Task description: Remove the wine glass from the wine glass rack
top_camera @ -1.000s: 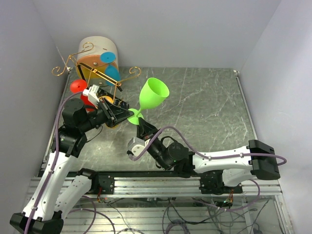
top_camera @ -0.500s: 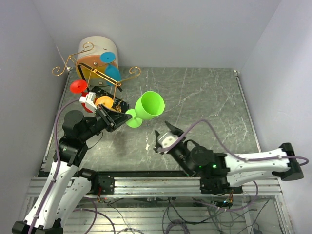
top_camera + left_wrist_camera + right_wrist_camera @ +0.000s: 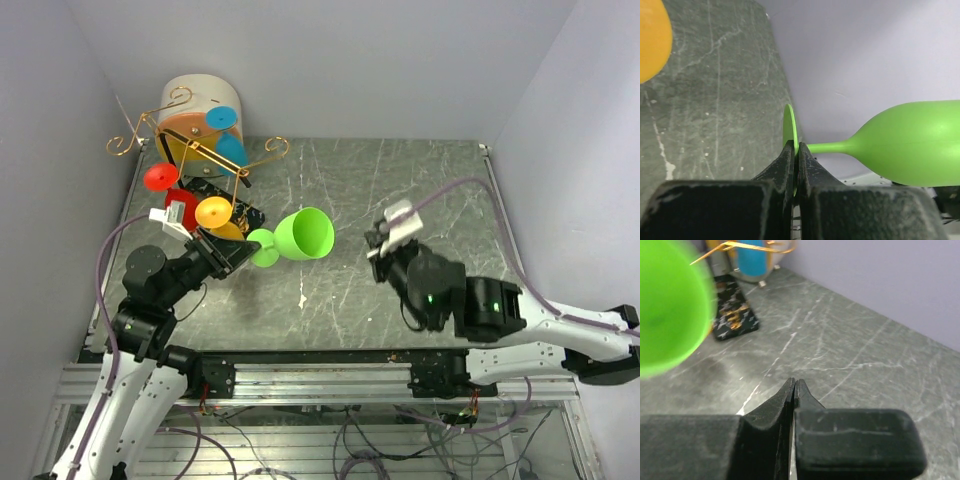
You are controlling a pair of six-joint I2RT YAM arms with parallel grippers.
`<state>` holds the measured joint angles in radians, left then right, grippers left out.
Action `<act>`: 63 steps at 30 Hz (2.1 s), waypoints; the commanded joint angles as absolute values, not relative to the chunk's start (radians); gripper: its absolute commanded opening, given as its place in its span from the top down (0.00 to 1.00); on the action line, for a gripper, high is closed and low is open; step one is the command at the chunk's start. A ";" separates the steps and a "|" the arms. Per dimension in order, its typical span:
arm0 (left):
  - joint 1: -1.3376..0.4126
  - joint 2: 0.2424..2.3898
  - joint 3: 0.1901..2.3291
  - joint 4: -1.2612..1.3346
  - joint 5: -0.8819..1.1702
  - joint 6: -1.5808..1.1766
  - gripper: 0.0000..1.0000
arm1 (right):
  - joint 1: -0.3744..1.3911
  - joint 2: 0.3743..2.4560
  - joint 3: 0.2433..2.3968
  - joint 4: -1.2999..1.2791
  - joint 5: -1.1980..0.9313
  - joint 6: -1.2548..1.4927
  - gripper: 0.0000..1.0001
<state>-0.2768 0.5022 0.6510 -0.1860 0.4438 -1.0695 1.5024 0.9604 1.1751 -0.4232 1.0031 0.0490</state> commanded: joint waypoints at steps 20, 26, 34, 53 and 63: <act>-0.279 0.528 0.783 -0.338 0.410 -0.854 0.93 | 0.790 1.196 1.609 -0.592 -0.391 0.205 0.43; -0.279 0.551 0.798 -0.325 0.418 -0.850 0.93 | 0.791 1.171 1.555 -0.571 -0.416 0.205 0.43; -0.278 0.565 0.807 -0.297 0.433 -0.860 0.93 | 0.790 1.195 1.529 -0.579 -0.420 0.200 0.46; -0.279 0.650 0.908 -0.426 0.335 -0.744 0.55 | 0.790 1.260 1.596 -0.604 -0.207 0.242 1.00; -0.279 0.621 1.093 -0.610 -0.021 -0.501 0.50 | 0.741 1.307 1.768 -0.789 0.359 0.245 1.00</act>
